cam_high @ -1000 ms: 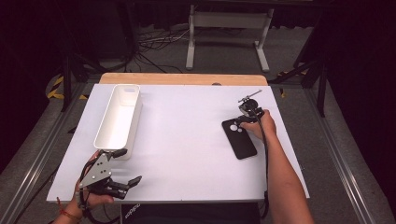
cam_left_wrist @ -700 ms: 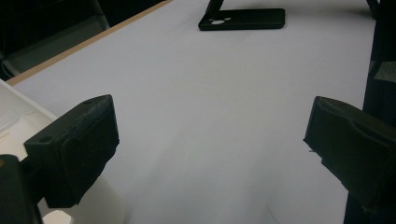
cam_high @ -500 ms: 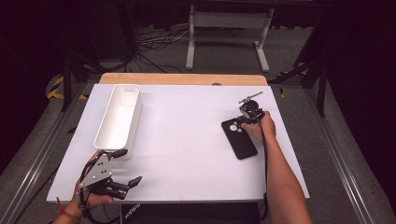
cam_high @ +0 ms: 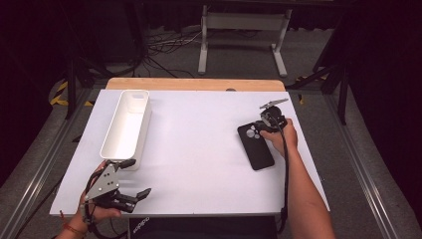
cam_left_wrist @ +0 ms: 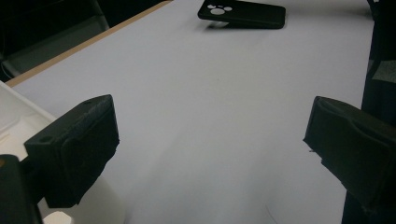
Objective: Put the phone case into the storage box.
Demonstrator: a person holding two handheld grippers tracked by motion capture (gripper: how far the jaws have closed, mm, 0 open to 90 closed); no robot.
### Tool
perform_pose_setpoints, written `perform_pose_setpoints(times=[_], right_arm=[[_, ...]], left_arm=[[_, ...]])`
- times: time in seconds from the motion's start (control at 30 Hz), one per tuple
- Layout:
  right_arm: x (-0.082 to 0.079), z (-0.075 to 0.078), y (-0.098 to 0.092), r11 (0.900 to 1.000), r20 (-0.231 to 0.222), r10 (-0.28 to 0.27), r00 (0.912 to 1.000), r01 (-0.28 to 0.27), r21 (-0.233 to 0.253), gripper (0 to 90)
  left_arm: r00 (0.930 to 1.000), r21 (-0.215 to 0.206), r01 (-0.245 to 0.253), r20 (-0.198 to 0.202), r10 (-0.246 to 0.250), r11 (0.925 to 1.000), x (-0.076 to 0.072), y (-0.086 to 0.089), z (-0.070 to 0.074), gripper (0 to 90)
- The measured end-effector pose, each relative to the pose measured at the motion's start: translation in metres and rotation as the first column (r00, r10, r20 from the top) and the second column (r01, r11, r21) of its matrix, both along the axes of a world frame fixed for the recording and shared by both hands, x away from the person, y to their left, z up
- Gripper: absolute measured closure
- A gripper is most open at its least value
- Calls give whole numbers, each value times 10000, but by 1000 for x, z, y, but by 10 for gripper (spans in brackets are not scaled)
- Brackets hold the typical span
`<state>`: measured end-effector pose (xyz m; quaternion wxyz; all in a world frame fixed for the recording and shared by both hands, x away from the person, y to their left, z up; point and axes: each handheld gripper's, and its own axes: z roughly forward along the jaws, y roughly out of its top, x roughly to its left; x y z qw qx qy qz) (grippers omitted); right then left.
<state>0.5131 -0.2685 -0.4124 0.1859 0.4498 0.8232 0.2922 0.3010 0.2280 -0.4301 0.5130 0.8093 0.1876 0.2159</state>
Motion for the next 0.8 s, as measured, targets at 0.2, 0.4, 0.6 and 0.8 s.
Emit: perform_pose_setpoints(times=[0.2, 0.4, 0.6, 0.8], right_arm=[[-18, 17, -2, 9990, 826, 98, 9965, -134, 431, 827], [-38, 30, -8, 9959, 1802, 180, 9835, -336, 836, 828], [-53, 36, -12, 9923, 2474, 163, 9688, -461, 1150, 828], [-70, 43, -17, 9864, 3228, 121, 9464, -643, 1514, 829]], left_arm=[[10000, 39, 12, 56, -12, 10000, 0, 1, 2, 33], [10000, -66, 12, 52, -11, 10000, -1, 0, 2, 34], [10000, -51, 11, 6, -11, 10000, -1, 0, 2, 34], [10000, -27, -1, 42, 1, 10000, -2, 0, 3, 34]])
